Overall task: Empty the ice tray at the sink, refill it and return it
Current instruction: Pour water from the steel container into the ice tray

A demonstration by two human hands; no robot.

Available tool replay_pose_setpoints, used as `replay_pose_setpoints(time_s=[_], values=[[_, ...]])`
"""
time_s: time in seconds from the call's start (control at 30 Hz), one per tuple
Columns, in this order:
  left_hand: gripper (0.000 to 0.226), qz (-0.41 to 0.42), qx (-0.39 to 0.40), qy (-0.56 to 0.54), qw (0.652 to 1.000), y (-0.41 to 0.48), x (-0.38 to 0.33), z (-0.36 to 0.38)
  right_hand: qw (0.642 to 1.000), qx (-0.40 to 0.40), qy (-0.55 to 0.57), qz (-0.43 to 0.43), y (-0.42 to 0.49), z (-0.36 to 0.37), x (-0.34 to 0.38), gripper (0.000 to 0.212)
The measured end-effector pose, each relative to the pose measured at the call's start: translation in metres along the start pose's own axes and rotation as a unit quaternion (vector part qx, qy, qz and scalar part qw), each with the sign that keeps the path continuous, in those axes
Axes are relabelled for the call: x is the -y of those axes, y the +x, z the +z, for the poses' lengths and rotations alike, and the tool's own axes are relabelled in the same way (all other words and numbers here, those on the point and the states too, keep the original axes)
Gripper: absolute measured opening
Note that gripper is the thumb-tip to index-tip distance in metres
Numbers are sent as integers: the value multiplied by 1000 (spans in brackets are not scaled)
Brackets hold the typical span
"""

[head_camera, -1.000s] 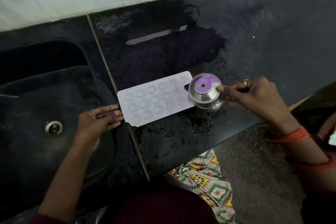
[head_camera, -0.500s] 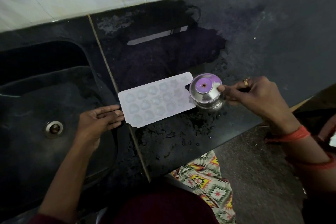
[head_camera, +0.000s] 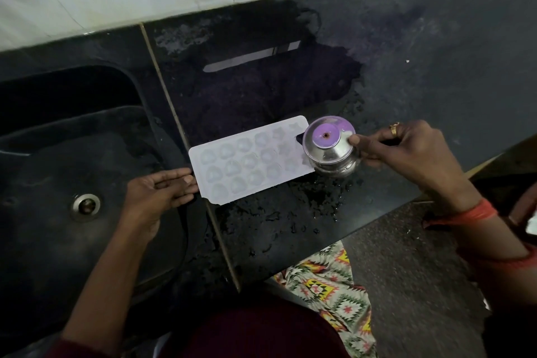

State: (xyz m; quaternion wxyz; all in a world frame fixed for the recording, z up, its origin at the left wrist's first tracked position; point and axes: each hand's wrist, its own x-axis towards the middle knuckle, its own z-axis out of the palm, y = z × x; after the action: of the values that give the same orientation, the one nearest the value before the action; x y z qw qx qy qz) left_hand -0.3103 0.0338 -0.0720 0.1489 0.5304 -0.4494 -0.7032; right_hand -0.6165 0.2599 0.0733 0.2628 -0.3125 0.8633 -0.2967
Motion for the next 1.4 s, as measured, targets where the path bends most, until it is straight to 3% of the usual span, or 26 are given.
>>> replay_pose_setpoints(time_s=[0.33, 0.67, 1.4], values=[[16, -5, -4, -5, 1000, -1, -1, 1, 1000, 0, 3, 2, 1, -1, 2, 29], [14, -3, 0, -3, 1000, -5, -1, 3, 994, -7, 111, 22, 6, -1, 6, 28], [18, -1, 16, -6, 1000, -2, 7, -1, 1000, -31, -2, -5, 22, 4, 18, 27]])
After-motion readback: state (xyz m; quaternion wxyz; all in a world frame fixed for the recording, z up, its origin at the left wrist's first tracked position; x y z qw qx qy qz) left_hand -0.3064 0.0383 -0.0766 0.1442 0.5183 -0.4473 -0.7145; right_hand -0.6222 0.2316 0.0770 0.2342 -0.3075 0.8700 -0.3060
